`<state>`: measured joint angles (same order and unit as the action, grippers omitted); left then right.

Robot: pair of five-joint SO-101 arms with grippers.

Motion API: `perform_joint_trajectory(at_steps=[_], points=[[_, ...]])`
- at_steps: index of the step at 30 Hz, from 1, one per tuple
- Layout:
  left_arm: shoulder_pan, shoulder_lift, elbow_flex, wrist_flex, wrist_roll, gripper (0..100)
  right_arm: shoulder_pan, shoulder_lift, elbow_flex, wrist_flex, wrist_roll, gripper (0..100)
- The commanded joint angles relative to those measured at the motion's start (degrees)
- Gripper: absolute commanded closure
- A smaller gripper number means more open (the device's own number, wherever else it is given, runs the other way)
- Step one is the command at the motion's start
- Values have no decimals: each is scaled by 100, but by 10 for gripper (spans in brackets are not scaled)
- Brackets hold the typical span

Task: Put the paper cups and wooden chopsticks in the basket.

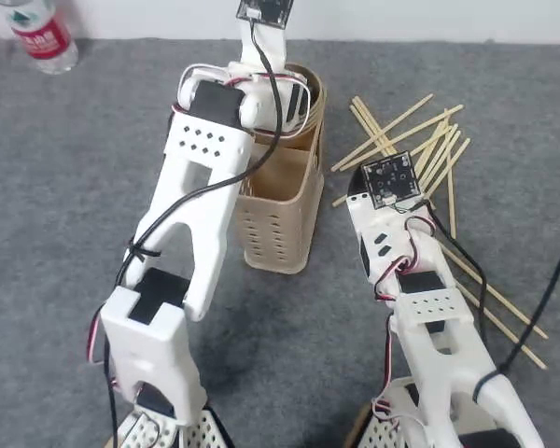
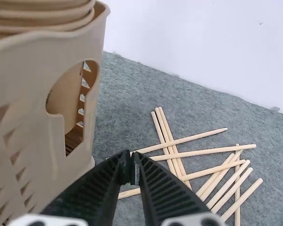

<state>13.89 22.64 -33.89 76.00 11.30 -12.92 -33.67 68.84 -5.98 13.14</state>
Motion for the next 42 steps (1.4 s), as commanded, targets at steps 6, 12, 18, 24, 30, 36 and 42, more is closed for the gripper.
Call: perform_joint_trajectory(at_steps=[6, 12, 18, 24, 30, 36, 42], points=[[-18, 475, 549, -308, -62, 824, -4, -180, -70, -136, 70, 990], [202, -79, -268, 44, -79, 823, 4, -180, -79, -136, 70, 990], [440, -651, -1376, 492, -273, 823, 4, -180, -79, -136, 70, 990], [387, -818, -2510, 1284, -343, 823, 4, -180, -79, -136, 70, 990], [-255, -1222, -4277, 2514, -712, 825, 4, -180, -79, -127, 79, 990], [-2066, -1996, -2703, 2479, -686, 824, 4, -180, -88, -127, 79, 990], [-2479, -2866, 549, 2391, -712, 823, 110, -224, -255, -75, 352, 989]])
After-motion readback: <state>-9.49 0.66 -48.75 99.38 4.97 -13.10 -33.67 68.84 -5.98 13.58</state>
